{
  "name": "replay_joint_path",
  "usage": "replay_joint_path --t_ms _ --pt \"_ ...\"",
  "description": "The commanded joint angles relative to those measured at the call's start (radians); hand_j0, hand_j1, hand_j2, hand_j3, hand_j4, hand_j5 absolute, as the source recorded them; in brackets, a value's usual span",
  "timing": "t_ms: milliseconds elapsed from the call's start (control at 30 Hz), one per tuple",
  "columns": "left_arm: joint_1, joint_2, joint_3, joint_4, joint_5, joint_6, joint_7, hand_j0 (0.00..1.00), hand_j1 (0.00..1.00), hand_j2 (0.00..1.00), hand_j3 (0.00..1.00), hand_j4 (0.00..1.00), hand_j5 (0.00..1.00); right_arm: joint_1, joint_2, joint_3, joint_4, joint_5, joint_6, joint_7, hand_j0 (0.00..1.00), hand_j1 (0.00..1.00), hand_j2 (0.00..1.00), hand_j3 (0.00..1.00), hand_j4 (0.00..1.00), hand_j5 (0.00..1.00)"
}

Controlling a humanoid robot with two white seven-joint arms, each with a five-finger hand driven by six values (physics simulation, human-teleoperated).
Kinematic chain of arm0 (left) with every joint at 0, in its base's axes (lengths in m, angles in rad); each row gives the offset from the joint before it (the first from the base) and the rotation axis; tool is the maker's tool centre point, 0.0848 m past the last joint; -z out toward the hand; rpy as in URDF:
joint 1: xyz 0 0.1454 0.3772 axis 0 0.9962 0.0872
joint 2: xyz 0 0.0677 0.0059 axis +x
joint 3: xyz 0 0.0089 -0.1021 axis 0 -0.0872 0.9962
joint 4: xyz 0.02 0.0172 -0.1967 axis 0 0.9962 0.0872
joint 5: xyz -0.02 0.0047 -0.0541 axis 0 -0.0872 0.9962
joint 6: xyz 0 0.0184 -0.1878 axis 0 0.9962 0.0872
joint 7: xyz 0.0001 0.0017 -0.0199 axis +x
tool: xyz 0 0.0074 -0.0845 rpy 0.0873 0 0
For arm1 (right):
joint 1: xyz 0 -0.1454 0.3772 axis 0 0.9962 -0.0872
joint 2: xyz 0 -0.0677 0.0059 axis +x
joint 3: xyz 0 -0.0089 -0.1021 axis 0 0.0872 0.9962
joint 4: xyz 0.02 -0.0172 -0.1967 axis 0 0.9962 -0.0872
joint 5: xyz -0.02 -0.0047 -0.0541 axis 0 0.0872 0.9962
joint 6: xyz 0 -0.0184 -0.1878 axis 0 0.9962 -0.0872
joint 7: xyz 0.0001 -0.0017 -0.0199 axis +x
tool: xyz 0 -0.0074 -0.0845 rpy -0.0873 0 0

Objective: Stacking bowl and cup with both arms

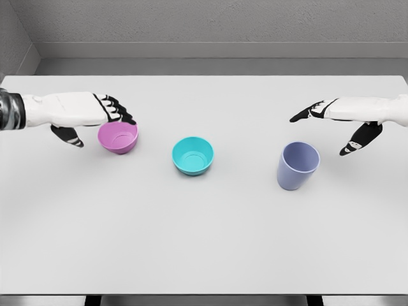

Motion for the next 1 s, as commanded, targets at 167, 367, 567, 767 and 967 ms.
replay_joint_path --t_ms 167,367,567,767,967 --pt "0.0 -0.06 0.0 0.078 0.057 0.002 -0.001 1.0 1.0 1.0 1.0 1.0 1.0 -0.002 0.001 0.001 -0.018 -0.004 0.007 -0.008 1.0 1.0 1.0 1.0 1.0 1.0" --pt "-0.009 -0.112 0.0 0.23 0.037 0.002 -0.001 1.0 1.0 1.0 1.0 1.0 1.0 0.003 -0.004 0.003 -0.021 0.004 0.002 0.003 1.0 1.0 1.0 1.0 1.0 1.0" --pt "-0.012 -0.158 0.0 0.273 -0.003 0.002 -0.001 1.0 1.0 1.0 1.0 1.0 1.0 0.011 0.003 0.003 -0.023 0.004 0.002 -0.003 1.0 1.0 1.0 1.0 1.0 1.0" --pt "-0.023 -0.158 0.0 0.274 -0.014 0.002 -0.001 1.0 1.0 1.0 1.0 1.0 1.0 0.031 0.029 0.003 -0.025 0.008 0.002 0.005 1.0 1.0 1.0 1.0 1.0 1.0" --pt "-0.037 -0.183 0.0 0.323 -0.035 0.002 -0.001 1.0 1.0 1.0 1.0 1.0 1.0 0.034 0.044 0.017 -0.054 0.016 0.002 0.006 1.0 1.0 1.0 1.0 1.0 1.0"
